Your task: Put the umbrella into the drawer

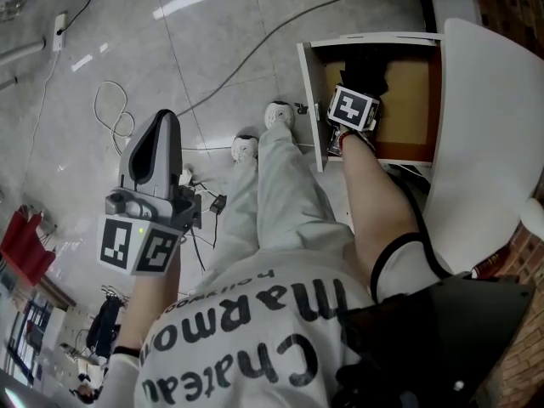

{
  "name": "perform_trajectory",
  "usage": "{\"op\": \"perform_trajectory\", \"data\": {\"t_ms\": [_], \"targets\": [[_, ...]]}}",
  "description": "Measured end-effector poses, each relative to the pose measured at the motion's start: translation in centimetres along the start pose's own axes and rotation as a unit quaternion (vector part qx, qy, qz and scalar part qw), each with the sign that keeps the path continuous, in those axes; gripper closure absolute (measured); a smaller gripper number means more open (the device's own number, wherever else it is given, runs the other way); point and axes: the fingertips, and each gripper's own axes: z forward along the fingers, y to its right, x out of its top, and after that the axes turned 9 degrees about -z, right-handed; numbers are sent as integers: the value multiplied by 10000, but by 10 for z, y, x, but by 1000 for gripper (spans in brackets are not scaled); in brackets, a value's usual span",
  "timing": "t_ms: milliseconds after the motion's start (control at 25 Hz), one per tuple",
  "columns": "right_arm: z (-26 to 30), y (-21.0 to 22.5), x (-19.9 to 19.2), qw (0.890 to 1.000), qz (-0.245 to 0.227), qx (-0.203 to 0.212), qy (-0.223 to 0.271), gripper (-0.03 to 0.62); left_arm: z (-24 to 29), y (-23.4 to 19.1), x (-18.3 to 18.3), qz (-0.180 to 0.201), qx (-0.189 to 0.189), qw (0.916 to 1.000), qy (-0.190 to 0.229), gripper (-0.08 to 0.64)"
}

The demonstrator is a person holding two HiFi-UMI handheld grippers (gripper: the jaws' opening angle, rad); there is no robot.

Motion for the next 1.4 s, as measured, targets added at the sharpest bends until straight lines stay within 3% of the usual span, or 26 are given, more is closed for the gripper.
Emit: {"op": "perform_trajectory", "data": {"t_ms": [400, 920, 1160, 1400], "targets": [[5, 4, -1, 9972, 616, 146, -390, 288, 21, 10, 22, -64, -53, 10000, 45, 545], [-5, -1, -2, 9945, -212, 774, -678, 288, 33, 35, 49, -46, -171, 9995, 273, 545], [-19, 3, 11, 9934, 107, 979, -594, 288, 28, 48, 68, 52, -355, 9983, 452, 545], [-57, 11, 19, 9953, -98, 941, -202, 288, -2, 68, 80, 168, -653, 9956, 657, 545]]}}
